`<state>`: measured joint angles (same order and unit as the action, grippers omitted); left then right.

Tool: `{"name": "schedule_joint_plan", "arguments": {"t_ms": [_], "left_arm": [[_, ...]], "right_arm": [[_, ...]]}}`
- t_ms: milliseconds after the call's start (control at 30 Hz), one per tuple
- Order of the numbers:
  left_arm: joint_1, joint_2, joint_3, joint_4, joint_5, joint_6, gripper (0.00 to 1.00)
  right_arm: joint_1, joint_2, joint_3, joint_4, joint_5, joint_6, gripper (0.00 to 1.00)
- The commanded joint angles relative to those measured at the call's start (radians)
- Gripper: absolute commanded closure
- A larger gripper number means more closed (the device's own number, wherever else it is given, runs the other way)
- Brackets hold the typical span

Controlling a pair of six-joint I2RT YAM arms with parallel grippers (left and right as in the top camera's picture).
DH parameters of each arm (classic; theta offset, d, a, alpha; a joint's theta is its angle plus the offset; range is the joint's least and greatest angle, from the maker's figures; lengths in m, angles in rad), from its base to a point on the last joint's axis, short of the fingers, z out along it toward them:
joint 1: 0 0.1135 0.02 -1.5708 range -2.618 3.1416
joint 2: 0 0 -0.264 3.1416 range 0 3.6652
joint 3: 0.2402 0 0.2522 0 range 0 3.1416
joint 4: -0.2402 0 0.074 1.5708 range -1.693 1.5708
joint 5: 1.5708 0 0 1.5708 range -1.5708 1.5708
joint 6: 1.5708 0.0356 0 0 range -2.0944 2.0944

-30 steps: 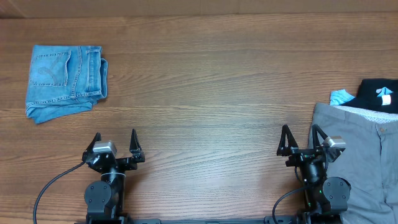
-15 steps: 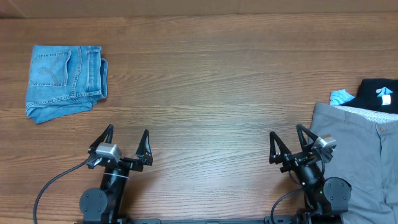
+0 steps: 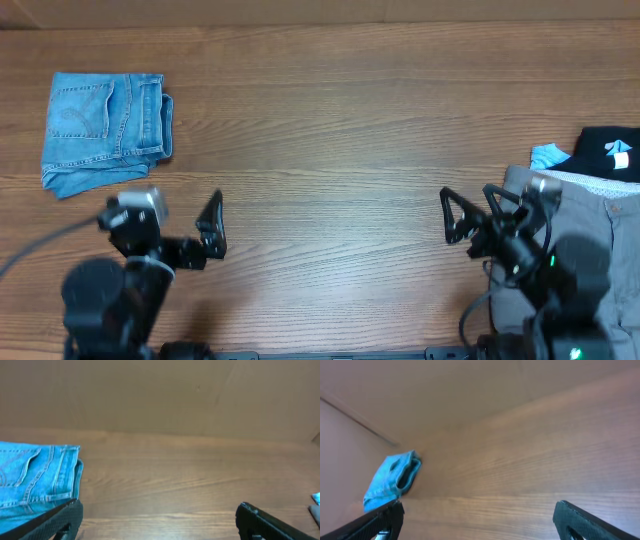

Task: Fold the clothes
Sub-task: 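Reach the right gripper to the grey shorts waistband and grasp it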

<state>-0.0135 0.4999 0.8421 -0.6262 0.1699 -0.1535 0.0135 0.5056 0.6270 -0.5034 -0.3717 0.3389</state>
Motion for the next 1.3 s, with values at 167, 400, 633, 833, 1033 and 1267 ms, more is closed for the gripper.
{"name": "schedule_joint_plan", "arguments": {"t_ms": [167,400,633,833,1033,1267], "left_arm": [[-0.006,0.45,0.453,-0.394,0.029,0.019,0.0],[-0.007,0.634,0.556,-0.485,0.116,0.03,0.0],[-0.007,0.76,0.556,-0.582,0.078,0.076,0.0],[-0.007,0.787,0.556,-0.586,0.086,0.075,0.0],[-0.007,0.787,0.556,-0.6,0.086,0.076,0.0],[-0.007,0.787,0.556,-0.601,0.085,0.076,0.0]], "right_arm": [[-0.003,0.47,0.518,-0.38,0.071,-0.159,0.0],[-0.003,0.672,0.645,-0.518,-0.023,-0.157,0.0],[-0.003,0.81,0.646,-0.527,0.242,0.009,0.0],[-0.074,0.988,0.646,-0.519,0.48,0.227,0.0],[-0.184,1.167,0.646,-0.43,0.483,0.253,0.0],[-0.246,1.285,0.646,-0.399,0.484,0.253,0.0]]}}
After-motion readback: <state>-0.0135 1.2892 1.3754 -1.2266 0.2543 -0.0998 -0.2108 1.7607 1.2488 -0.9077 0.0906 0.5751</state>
